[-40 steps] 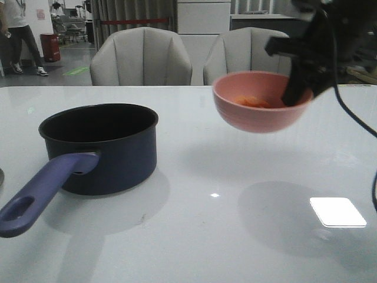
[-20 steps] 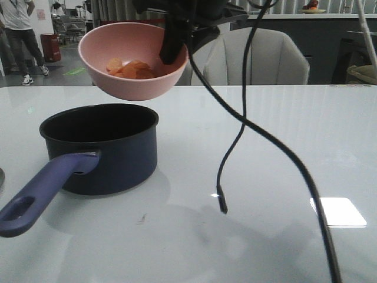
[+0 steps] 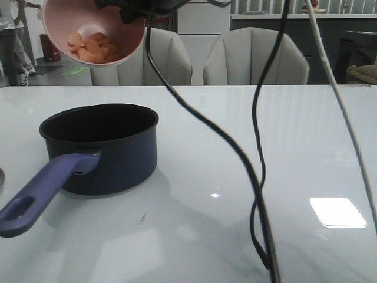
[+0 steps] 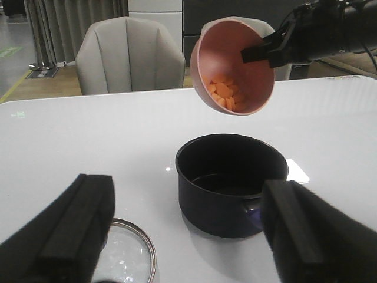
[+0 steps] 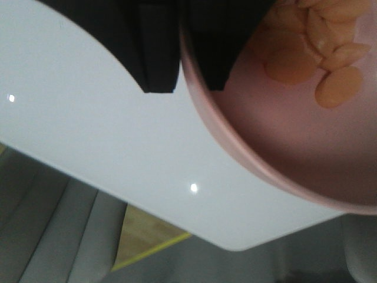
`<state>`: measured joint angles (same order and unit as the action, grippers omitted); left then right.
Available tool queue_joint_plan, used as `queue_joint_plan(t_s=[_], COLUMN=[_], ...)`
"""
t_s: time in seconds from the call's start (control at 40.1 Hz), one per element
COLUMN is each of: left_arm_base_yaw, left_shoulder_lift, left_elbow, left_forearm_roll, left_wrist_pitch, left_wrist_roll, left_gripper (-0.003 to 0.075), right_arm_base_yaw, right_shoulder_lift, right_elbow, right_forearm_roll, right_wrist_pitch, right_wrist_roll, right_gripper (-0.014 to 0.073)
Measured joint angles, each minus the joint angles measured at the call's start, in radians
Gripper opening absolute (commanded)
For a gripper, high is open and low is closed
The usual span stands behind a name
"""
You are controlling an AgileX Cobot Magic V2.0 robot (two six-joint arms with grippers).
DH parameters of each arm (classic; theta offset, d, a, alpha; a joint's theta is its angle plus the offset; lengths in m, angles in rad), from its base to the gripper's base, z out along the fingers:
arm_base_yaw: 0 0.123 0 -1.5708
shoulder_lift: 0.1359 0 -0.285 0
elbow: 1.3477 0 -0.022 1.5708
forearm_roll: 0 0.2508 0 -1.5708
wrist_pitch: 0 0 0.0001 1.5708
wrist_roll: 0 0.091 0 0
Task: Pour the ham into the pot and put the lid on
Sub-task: 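Lift the pink bowl and carry it over the pot, then tilt the pink bowl with the right gripper to pour pieces into the pot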
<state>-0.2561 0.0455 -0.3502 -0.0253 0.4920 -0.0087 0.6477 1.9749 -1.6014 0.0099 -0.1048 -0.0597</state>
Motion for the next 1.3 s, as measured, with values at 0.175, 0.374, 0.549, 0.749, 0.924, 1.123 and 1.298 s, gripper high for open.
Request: queue_joint_plan(t_s=[0.175,0.374,0.549,0.749,0.924,1.123,1.298], left_arm_base_yaw=[0.000,0.000,0.000,0.000,0.000,0.000,0.000], left_shoulder_lift=[0.000,0.000,0.000,0.000,0.000,0.000,0.000], left_elbow=[0.000,0.000,0.000,0.000,0.000,0.000,0.000], left_forearm_roll=[0.000,0.000,0.000,0.000,0.000,0.000,0.000], left_wrist_pitch=[0.000,0.000,0.000,0.000,0.000,0.000,0.000], left_wrist_roll=[0.000,0.000,0.000,0.000,0.000,0.000,0.000], left_gripper=[0.0552,0.0552,0.0552,0.0552,0.0552,0.0552,0.0552], right_arm_base_yaw=[0.000,0.005,0.048,0.091,0.104,0.107,0.110], right_shoulder_lift=[0.005,0.064,0.085,0.100,0.105,0.105,0.094], right_elbow=[0.165,0.223,0.229,0.229,0.229,0.229,0.219], right_forearm_roll=[-0.010,-0.046,-0.069,0.011,0.145,0.197,0.365], right_wrist_pitch=[-0.421,-0.754,-0.775,-0.809,-0.881,-0.919,-0.717], right_wrist_roll=[-0.106,-0.236,-0.456,-0.682,-0.841,-0.853,-0.613], right_gripper=[0.0137,0.0137,0.0137,0.0137,0.0137,0.0137,0.0137])
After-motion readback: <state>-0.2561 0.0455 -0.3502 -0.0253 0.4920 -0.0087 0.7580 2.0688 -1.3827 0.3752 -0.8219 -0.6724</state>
